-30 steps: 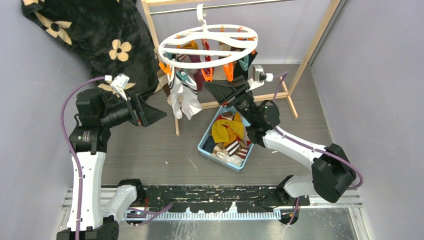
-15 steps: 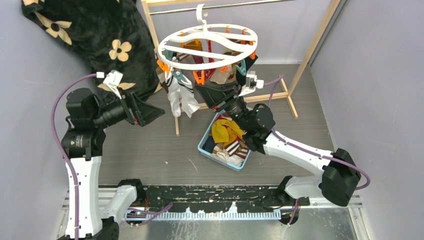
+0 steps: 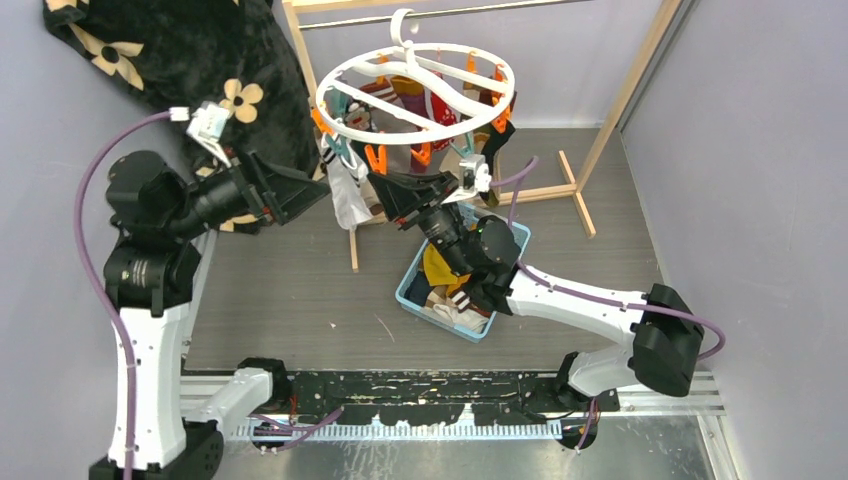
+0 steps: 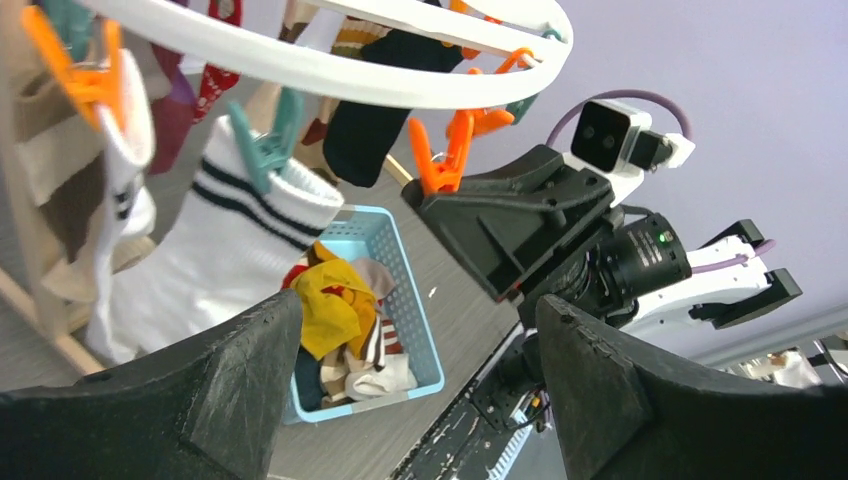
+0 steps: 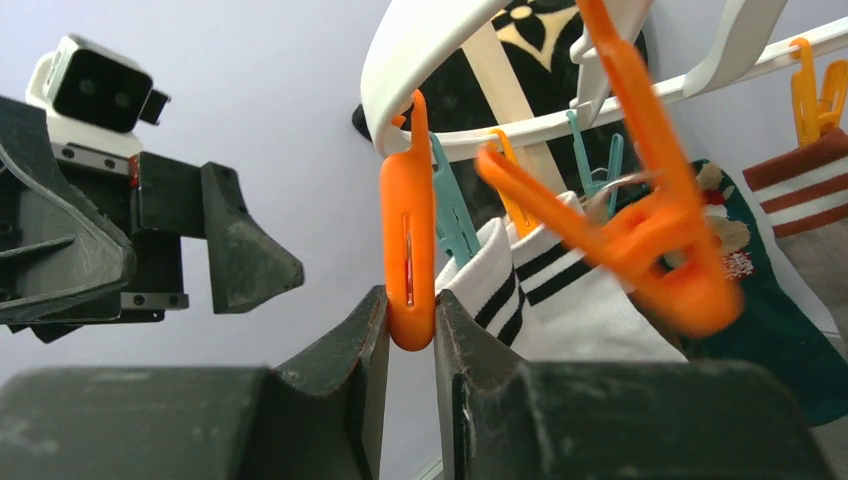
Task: Clip the socks to the hanger
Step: Open the clamp at the hanger.
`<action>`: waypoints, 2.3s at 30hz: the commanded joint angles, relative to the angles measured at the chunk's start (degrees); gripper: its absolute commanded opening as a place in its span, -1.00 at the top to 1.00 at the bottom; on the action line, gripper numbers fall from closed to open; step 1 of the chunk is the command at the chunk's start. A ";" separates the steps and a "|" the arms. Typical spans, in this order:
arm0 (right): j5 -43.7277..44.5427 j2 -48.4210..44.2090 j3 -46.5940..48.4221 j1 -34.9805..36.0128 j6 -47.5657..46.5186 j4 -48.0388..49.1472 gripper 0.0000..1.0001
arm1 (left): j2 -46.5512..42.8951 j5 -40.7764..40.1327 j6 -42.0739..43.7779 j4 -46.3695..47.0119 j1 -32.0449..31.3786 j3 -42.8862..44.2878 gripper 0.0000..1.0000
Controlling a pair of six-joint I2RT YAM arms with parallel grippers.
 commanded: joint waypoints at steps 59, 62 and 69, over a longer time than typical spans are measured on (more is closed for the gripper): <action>8.80 2.53 7.32 5.20 -12.15 -8.04 -0.54 | 16.13 -28.91 -1.69 4.04 -22.03 9.97 0.74; 12.11 -1.18 6.04 5.20 -11.17 -16.39 -0.98 | 15.87 -29.21 -1.34 3.48 -22.01 9.84 0.77; 21.67 -17.67 -2.61 5.12 0.69 -37.89 -1.00 | 15.24 -30.25 -0.33 2.03 -22.01 8.94 0.81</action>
